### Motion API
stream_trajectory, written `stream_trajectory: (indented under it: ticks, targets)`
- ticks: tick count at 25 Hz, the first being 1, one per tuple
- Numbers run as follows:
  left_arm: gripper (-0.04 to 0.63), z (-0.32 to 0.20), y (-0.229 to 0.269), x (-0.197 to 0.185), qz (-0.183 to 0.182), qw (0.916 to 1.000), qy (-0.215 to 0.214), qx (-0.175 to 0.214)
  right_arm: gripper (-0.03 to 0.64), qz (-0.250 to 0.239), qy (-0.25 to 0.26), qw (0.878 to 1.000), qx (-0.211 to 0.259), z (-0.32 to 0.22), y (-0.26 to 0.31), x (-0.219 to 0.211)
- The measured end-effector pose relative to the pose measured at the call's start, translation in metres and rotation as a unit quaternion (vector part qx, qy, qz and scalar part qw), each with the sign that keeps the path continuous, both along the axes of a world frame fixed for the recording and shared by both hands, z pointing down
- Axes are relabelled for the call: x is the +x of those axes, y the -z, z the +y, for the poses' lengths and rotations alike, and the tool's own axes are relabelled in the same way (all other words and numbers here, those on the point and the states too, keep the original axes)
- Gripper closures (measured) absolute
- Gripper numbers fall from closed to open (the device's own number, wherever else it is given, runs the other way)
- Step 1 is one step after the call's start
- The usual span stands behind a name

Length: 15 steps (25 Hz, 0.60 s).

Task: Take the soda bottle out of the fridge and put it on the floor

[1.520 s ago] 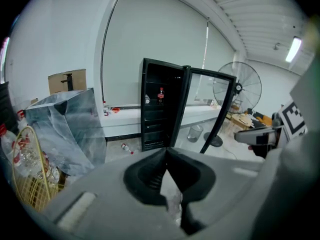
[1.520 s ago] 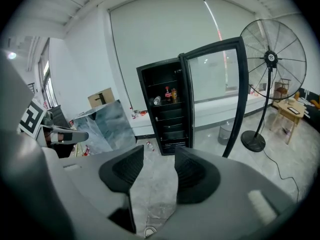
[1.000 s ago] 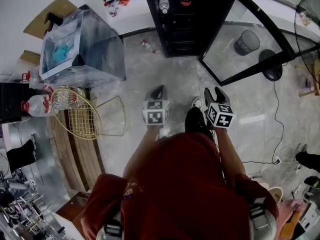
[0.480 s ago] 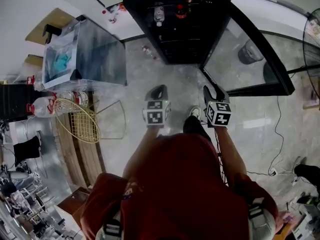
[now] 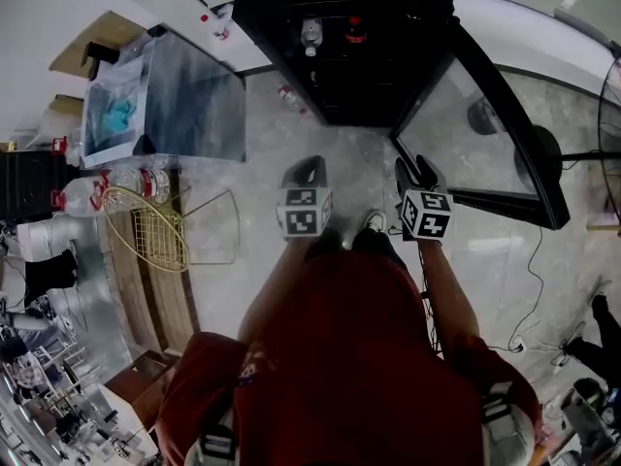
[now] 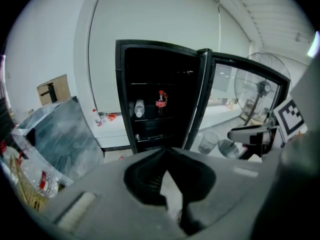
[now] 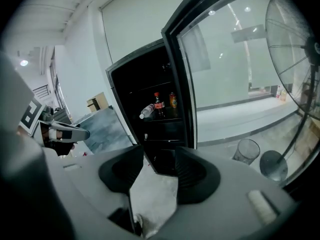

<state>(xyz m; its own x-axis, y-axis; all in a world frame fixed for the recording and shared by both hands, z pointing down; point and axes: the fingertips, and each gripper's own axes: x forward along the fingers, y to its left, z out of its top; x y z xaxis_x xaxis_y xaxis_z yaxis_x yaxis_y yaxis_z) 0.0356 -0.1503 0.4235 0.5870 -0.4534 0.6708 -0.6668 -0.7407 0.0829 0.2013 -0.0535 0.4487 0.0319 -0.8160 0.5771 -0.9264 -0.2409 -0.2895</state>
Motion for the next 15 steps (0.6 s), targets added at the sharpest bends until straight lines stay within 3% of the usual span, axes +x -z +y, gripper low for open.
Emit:
stream_trajectory:
  ticks: [15]
  targets:
    - [0.595, -0.12, -0.012, -0.011, 0.022, 0.9996, -0.014, -0.007, 0.439, 0.014, 0.007, 1.0, 0.006, -0.125, 0.012, -0.019]
